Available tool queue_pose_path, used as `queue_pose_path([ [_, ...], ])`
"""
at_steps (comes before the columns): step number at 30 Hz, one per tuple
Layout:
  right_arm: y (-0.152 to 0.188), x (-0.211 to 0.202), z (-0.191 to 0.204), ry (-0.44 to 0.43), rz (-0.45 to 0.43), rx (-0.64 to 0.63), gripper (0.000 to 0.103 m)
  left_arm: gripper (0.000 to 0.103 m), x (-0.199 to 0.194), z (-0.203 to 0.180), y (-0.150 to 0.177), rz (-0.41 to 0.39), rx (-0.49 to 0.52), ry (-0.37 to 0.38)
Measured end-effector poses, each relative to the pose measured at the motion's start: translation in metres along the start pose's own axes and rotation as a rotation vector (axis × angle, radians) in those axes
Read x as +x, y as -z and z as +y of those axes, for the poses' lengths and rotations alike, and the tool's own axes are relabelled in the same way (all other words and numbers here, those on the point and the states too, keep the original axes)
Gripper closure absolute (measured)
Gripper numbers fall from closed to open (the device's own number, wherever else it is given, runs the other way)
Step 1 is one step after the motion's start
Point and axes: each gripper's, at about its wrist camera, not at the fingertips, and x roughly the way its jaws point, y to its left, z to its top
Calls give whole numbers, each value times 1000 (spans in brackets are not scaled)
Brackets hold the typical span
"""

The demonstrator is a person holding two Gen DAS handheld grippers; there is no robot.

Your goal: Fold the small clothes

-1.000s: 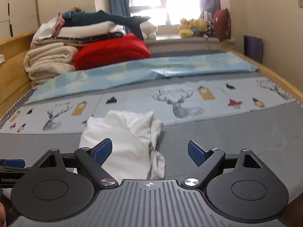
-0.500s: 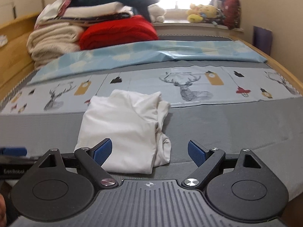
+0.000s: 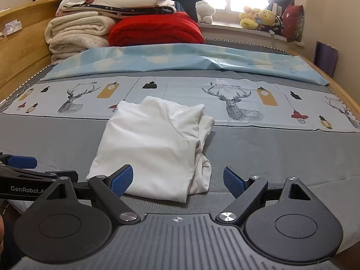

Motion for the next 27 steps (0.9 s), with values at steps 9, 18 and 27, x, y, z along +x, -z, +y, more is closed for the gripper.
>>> queue_pose_path([
  [9,1,1,3,4,-1,-16,15,5,-1,0,0,-2,-5,6],
  [18,2,1,5,4,-4,-26,15,5,-1,-1,-1,-5,-2,10],
  [27,1,1,6,5,-3,-31,15,5,0,-2,-1,-8,4,15],
])
